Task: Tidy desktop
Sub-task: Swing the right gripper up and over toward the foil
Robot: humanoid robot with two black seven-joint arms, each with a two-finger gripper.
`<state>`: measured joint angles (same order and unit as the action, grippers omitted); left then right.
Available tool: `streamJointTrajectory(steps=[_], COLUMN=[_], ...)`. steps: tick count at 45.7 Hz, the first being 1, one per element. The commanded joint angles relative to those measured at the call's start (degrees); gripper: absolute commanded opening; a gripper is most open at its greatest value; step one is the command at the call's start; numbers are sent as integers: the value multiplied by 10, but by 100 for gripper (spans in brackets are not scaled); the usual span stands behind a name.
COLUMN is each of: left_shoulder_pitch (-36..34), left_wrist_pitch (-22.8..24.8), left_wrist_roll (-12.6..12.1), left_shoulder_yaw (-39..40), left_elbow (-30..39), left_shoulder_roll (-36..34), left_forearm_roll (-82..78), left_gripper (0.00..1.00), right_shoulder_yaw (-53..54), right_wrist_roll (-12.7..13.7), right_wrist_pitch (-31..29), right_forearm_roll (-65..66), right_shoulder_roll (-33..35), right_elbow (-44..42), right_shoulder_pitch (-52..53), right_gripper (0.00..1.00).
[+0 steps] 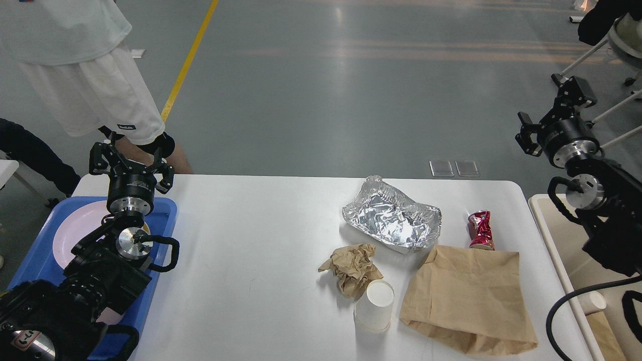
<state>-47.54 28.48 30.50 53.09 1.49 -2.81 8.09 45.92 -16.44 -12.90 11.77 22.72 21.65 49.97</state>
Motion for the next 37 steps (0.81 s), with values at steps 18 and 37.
streamJointTrajectory(steps=[18, 37], left_shoulder_pitch=[0, 1], left_wrist_pitch=[0, 0], left_wrist_roll=[0, 0], left_shoulder_yaw=[0, 0], left_elbow=[0, 0], left_shoulder_roll=[0, 0], left_forearm_roll=[0, 0], left_gripper=[96, 96], right_shoulder_yaw=[-418, -741], right_wrist_roll=[0, 90], right_wrist_pitch=[-70, -176], right_forearm_roll=[40, 128], right_shoulder_roll=[57, -3], right_elbow=[1, -4], right_shoulder_pitch=[108, 246], right_gripper=[100, 100])
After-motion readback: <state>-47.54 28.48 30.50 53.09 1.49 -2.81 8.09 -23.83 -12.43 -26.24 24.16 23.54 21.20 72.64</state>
